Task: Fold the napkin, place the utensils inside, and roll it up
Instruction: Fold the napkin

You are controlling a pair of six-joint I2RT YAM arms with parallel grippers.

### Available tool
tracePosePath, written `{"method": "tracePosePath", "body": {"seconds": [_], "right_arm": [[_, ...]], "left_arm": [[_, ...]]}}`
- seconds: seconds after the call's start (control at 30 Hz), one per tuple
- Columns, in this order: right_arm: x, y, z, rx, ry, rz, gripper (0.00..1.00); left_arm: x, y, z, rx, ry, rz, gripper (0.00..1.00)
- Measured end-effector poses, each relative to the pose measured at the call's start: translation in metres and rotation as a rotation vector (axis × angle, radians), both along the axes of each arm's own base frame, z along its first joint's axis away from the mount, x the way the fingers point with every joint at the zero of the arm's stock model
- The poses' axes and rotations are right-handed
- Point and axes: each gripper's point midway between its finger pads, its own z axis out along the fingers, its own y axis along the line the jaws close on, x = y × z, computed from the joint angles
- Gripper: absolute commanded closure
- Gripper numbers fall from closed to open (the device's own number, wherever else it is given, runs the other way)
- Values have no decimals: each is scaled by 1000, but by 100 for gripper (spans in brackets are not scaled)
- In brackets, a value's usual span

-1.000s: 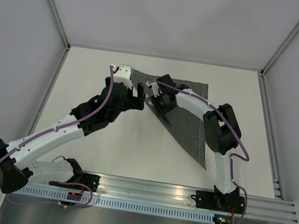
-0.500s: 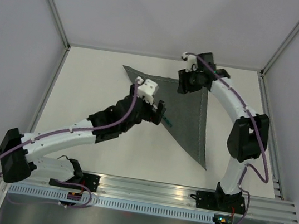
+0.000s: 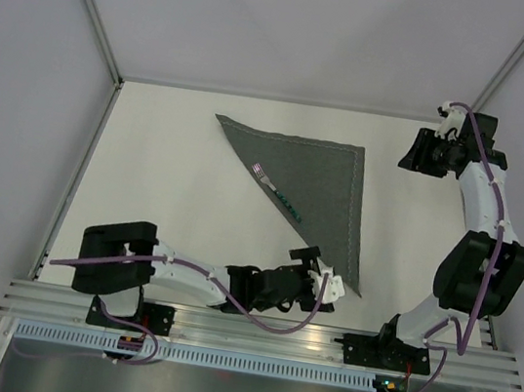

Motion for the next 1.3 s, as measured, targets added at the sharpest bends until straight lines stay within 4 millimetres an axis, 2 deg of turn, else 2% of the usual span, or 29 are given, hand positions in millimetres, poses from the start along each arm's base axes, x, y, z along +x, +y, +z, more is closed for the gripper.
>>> {"method": "tracePosePath", "body": {"seconds": [0.17, 0.47, 0.57, 0.8, 1.1, 1.3], "right_arm": [[-12, -2, -21, 32, 55, -11, 47], [-12, -5, -25, 36, 50, -17, 47], [-15, -9, -27, 40, 56, -26, 47], [-18, -13, -23, 44, 42, -37, 47], [-18, -12, -19, 54, 29, -32, 49], [-17, -13, -19, 55, 23, -33, 50]], "left_arm": [[-25, -20, -30, -2, -87, -135, 5], [-39, -57, -71, 20, -181, -203, 14], [-39, -69, -77, 14, -199, -200, 17], [-33, -90, -78, -8, -237, -182, 35], [-31, -98, -96, 18, -255, -186, 47], [-26, -105, -94, 9, -276, -163, 52]]}}
